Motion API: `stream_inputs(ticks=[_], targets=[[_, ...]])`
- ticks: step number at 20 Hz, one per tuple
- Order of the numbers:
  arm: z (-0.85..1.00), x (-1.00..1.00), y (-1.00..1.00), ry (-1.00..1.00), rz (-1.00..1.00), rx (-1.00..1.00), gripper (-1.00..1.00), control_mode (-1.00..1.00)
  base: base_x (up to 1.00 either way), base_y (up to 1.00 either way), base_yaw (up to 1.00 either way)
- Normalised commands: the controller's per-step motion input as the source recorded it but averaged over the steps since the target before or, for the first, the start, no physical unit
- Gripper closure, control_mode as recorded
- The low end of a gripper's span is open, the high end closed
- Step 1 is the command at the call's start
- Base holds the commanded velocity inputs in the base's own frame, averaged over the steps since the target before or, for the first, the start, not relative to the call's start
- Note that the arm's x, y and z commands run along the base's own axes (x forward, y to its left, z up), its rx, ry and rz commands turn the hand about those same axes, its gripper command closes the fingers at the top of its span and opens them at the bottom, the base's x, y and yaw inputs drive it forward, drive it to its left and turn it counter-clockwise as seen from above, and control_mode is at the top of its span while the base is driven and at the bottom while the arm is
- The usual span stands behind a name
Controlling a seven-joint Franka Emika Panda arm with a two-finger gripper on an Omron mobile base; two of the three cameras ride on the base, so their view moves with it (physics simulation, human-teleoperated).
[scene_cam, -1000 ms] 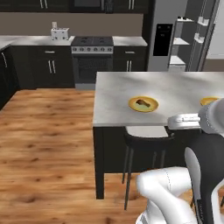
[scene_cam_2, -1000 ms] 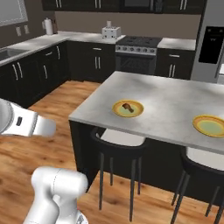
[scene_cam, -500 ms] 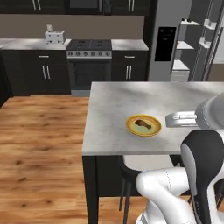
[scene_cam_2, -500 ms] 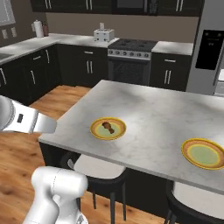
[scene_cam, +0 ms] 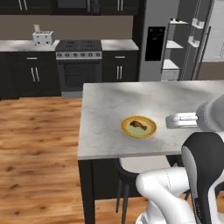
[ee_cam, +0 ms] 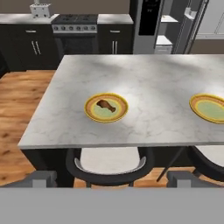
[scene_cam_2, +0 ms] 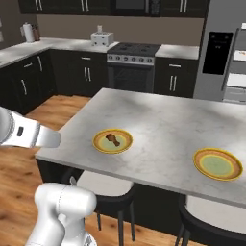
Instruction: Transport the chicken drumstick and sweet potato to the fridge. Place the chicken drumstick on the rack containing meat and place the sweet potato on the rack containing the vegetable, ensuring meats and vegetables are on different racks.
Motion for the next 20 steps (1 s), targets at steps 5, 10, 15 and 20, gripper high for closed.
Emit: stream_inputs(ticks=[5, 10, 15, 20], targets=[[0.0, 0.0, 0.0, 0.0, 0.0, 0.0, -1.0, 1.0, 0.9, -0.37, -0.3], [0.0, 0.0, 0.0, 0.0, 0.0, 0.0, -1.0, 1.0, 0.8, -0.36, -0.07], [-0.21, 0.6, -0.25, 0.13, 0.0, 0.04, -1.0, -1.0, 0.4, -0.19, 0.0], [-0.49, 0.89, -0.45, 0.28, 0.05, 0.06, -1.0, -1.0, 0.0, 0.0, 0.0]])
